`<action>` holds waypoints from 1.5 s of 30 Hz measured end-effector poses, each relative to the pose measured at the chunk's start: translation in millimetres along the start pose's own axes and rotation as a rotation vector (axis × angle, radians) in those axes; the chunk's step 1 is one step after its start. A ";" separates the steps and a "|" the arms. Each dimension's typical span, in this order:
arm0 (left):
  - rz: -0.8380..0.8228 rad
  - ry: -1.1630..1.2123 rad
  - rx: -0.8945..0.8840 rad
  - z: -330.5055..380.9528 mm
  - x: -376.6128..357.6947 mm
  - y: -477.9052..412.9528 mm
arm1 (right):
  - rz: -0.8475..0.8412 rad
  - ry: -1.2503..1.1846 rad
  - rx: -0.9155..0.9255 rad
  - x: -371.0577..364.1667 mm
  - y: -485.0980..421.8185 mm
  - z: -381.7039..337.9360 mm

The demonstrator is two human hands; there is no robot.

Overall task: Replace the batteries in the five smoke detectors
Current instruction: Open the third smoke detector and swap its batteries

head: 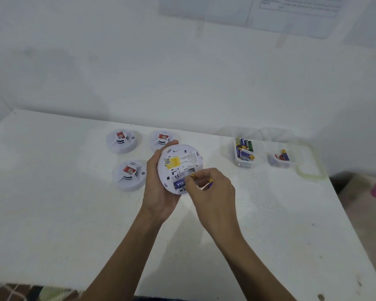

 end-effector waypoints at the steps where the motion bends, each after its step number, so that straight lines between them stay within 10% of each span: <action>1: 0.005 -0.004 -0.005 0.5 0.8 0.3 | -0.012 -0.019 -0.028 -1.5 0.3 2.1; 27: -0.008 0.007 0.006 -24.4 -23.7 -5.8 | 0.025 -0.238 0.108 57.6 -11.5 -1.2; 45: 0.072 0.135 0.130 -119.1 -89.9 -39.4 | -0.037 0.109 -0.180 190.0 -209.8 169.1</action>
Point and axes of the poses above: each hand's wrist, its own y-axis away from the middle knuckle, its own x-axis out of the back of the hand, z = x × y, the point moved 9 cm from there along -y, towards the middle knuckle, and after that the axes turned 1 degree about -y, right-handed, at the moved point
